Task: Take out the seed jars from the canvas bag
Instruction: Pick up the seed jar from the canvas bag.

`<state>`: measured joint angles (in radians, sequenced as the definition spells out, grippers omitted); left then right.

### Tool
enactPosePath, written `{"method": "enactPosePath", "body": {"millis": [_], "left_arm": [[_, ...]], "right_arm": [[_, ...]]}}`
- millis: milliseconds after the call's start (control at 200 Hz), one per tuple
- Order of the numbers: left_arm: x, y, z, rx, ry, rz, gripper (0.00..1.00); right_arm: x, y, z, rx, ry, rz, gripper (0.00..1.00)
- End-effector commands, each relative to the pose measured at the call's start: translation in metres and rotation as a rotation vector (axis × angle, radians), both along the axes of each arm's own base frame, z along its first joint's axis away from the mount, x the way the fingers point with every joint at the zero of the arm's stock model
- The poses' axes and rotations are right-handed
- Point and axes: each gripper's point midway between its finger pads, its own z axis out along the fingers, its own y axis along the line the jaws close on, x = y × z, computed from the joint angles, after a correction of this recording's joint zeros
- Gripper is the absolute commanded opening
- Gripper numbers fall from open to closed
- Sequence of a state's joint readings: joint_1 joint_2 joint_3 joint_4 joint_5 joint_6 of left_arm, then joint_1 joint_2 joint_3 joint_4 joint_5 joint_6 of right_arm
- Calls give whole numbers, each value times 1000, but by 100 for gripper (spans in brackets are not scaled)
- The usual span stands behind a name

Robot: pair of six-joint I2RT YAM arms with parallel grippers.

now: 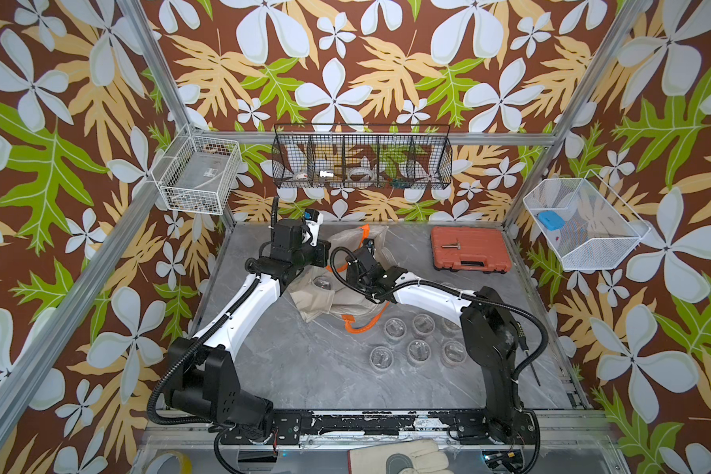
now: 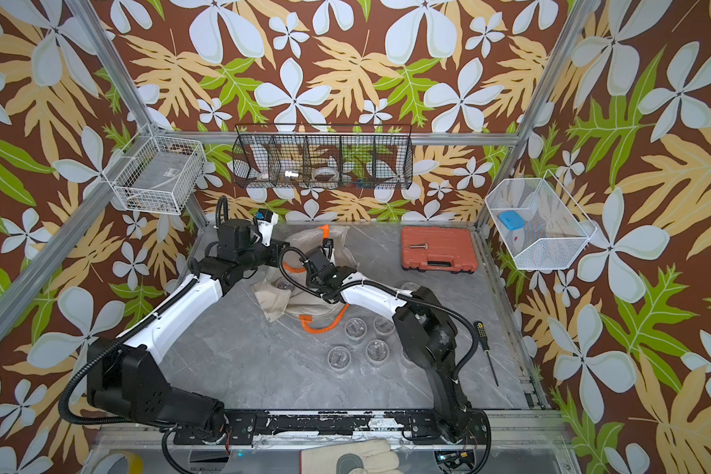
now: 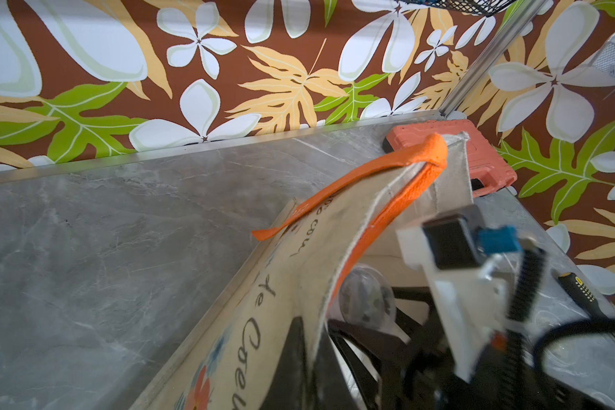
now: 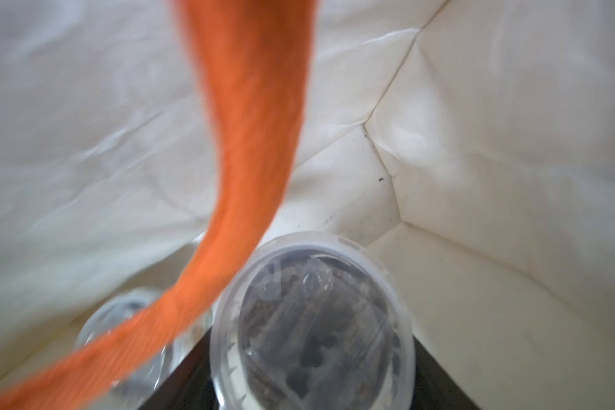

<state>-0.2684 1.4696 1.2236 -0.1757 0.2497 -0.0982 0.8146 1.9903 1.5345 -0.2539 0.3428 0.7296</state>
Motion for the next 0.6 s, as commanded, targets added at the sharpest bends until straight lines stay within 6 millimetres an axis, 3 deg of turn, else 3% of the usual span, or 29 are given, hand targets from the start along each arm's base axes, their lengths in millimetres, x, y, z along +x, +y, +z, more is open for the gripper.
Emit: {"method": "enactPosePath", "body": {"millis": [0, 175, 415, 510, 596], "left_arm": [[4, -1, 14, -15, -51, 3, 0], [4, -1, 13, -17, -49, 1, 0], [4, -1, 13, -12, -47, 4, 0], [5, 0, 12, -11, -44, 6, 0], [5, -1, 10, -10, -42, 5, 0]], "right_arm": [[-13, -6, 23, 34, -50, -19, 64], [-47, -27, 67, 75, -88, -3, 64], [-90, -102, 127, 67, -165, -80, 64], [-105, -131, 139, 33, -169, -120, 64], [-112, -156, 134, 29, -144, -148, 65]]}}
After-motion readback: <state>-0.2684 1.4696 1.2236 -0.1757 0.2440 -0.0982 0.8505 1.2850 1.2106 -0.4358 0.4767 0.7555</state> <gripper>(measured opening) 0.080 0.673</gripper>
